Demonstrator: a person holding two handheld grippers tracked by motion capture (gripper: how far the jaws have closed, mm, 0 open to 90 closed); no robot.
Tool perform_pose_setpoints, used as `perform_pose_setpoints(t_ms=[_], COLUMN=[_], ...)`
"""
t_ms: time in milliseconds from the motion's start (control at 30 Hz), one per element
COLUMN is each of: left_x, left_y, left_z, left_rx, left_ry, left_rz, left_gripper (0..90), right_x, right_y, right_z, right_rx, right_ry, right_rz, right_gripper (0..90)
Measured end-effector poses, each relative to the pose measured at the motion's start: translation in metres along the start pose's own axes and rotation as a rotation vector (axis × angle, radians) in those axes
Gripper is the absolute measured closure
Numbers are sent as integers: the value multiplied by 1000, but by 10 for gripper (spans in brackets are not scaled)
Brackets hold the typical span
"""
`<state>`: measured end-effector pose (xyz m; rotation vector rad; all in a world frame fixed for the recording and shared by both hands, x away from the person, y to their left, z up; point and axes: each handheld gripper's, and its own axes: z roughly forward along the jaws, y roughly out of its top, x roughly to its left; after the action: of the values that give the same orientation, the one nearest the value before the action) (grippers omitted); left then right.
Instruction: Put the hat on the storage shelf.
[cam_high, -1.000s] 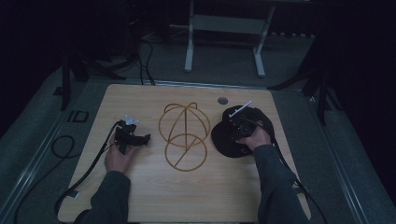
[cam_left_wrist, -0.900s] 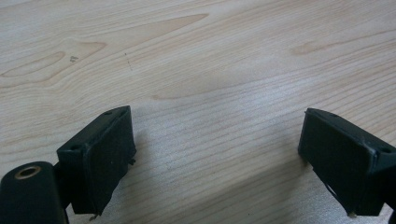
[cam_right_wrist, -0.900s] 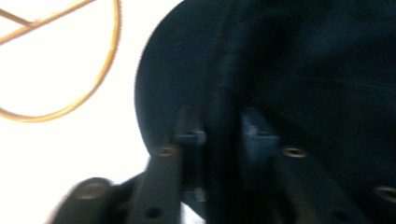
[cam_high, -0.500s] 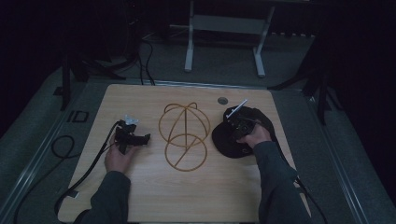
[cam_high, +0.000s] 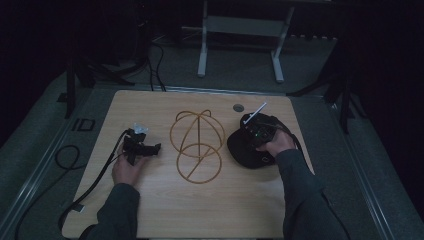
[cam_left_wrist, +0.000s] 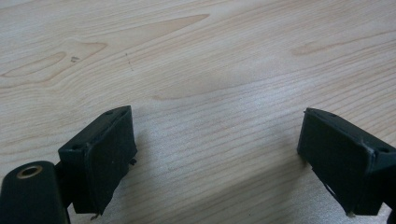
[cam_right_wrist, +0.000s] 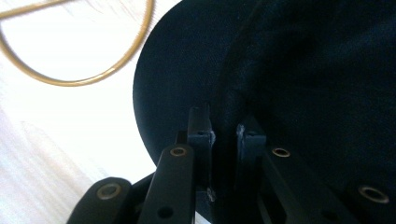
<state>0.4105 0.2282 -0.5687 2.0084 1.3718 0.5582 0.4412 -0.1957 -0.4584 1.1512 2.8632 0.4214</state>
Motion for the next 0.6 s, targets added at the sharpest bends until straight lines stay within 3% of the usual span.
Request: perform_pose_setpoints(t_ms=[267, 600], left_x=[0, 0], left_y=[0, 0], left_z=[0, 0], left_rx=[0, -2], left_ry=[0, 1], left_rz=[2, 0], left_gripper=[108, 109], right_x=[5, 6], right_y=[5, 14], right_z=[-15, -39], right_rx=[-10, -45], right_ry=[0, -10], right_rz=[-26, -19], right_gripper=[803, 800])
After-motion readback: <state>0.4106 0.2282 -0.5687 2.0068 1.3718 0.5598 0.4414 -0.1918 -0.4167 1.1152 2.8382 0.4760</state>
